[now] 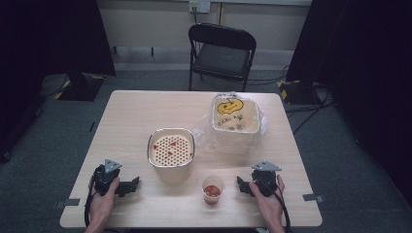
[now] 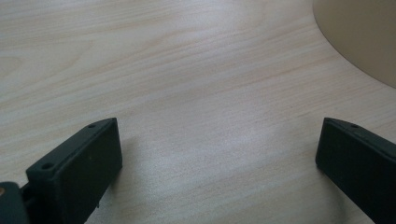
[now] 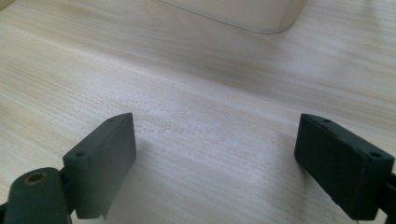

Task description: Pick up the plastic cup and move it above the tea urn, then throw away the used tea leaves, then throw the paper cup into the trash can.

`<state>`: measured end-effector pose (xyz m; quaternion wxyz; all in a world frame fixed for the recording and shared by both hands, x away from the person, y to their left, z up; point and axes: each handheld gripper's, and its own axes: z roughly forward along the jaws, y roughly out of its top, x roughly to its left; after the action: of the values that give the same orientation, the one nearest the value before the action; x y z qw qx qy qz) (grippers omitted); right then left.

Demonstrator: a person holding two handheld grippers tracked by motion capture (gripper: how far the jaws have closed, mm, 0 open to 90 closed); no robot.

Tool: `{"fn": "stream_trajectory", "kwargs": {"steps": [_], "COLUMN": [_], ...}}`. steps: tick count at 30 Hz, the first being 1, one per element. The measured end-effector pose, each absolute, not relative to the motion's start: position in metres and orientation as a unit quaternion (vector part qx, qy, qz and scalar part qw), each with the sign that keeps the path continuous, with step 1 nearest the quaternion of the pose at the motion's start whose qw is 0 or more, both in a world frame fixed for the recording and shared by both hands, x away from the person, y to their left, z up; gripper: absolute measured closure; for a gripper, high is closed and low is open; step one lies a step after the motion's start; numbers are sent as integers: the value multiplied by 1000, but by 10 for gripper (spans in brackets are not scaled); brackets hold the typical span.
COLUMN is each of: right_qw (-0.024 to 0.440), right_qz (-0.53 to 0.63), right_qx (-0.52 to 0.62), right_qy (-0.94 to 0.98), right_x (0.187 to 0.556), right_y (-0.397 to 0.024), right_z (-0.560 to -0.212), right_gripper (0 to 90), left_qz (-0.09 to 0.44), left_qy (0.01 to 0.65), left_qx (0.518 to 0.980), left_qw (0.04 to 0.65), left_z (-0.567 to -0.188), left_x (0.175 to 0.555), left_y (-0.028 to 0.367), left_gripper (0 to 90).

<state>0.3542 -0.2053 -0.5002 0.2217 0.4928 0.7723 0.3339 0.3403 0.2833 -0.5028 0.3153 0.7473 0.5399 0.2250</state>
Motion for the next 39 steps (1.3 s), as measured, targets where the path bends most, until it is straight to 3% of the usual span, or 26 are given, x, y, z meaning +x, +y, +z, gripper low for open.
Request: {"fn": "stream_trajectory", "kwargs": {"steps": [11,20,39], "right_qw": [222,195,141], "right_qz": [329,342,365], "right_qx": [509,489,404], "right_qy": [764,778,826], "right_x": [351,344,287], "right_y": [-204,-204,-179], "right_z": [-499,-493,-481], "right_gripper": [123,140,164], "left_qz": [224,224,224], "left_qy": [541,541,541], "left_qx": [746,747,746], "left_qw": [316,317,317], "left_z": [-503,-503,-503], "left_x": [340,340,340], "left_y": [283,283,283], "left_gripper": [0,0,0]}}
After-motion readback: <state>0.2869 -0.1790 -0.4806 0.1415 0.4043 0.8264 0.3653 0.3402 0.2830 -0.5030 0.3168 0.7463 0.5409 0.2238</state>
